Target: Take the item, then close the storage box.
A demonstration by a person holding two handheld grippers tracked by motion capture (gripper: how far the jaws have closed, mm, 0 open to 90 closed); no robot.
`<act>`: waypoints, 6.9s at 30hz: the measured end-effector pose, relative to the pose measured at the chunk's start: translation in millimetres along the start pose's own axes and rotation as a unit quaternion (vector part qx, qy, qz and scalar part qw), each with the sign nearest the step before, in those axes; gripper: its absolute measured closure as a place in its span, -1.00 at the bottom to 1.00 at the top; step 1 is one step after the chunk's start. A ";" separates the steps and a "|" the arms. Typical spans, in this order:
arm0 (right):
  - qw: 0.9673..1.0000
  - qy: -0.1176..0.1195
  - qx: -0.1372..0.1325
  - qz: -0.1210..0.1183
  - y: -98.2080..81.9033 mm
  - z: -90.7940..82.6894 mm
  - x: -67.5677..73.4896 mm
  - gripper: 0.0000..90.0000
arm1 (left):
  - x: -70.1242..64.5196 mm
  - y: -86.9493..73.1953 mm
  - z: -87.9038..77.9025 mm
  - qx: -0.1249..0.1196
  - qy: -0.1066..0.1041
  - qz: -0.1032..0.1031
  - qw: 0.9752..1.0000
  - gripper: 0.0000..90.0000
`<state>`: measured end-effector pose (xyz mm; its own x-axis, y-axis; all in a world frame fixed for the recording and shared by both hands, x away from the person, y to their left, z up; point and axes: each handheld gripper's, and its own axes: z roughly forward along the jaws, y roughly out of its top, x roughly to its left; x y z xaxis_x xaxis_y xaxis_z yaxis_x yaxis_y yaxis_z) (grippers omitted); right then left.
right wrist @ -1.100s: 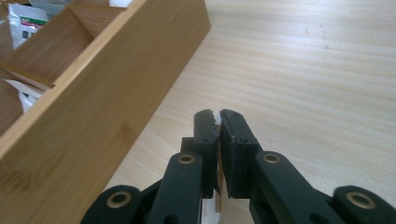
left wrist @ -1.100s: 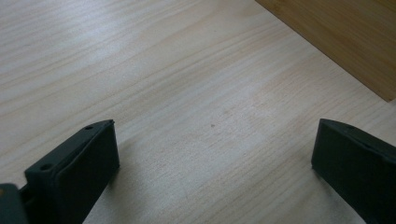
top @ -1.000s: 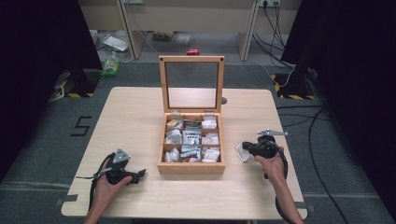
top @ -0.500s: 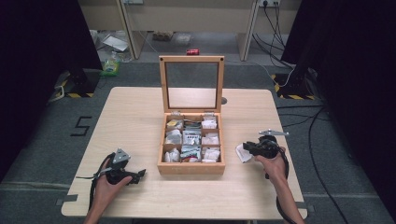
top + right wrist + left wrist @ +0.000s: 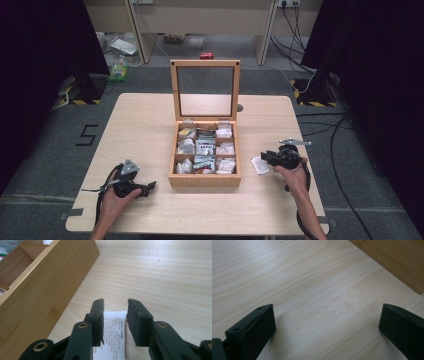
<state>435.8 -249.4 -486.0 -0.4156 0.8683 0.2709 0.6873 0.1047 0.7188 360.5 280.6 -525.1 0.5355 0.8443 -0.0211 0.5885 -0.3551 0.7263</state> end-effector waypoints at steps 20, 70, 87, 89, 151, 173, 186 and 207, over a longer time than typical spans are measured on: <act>1.000 0.000 -0.011 0.018 10.9 -5.1 8.5 -0.17 | 0.0 0.0 0.0 0.000 0.000 0.000 1.000 -1.00; 0.999 0.014 -0.048 -0.021 67.3 3.9 38.3 -0.24 | 0.1 0.0 -0.1 0.000 0.000 0.000 1.000 -1.00; 0.997 0.007 -0.066 -0.042 105.6 34.9 44.2 -0.24 | 0.0 0.0 -0.1 0.000 0.000 0.000 1.000 -1.00; 0.997 0.006 -0.070 -0.045 110.8 38.5 43.3 -0.24 | 0.0 0.0 -0.1 0.000 0.000 0.000 1.000 -1.00; 0.994 0.031 -0.080 -0.069 162.4 104.7 61.5 0.03 | -0.3 -0.3 -0.5 0.001 -0.002 0.003 1.000 -1.00; 0.989 0.037 -0.097 -0.105 154.2 94.2 61.9 0.10 | -0.2 -0.3 -0.6 0.001 -0.002 0.003 1.000 -1.00; 0.987 0.038 -0.109 -0.111 148.2 87.5 64.5 0.08 | -0.1 -0.3 -0.6 0.001 -0.001 0.003 1.000 -1.00; 0.985 0.048 -0.117 -0.122 140.0 73.3 65.7 0.12 | -0.3 -0.3 -0.5 0.001 -0.001 0.003 1.000 -0.99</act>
<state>548.4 -142.2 -414.5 -0.6130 0.7803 0.1239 0.4094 0.1795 0.8945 359.8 280.7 -525.0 0.5404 0.8412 -0.0178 0.5858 -0.3610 0.7256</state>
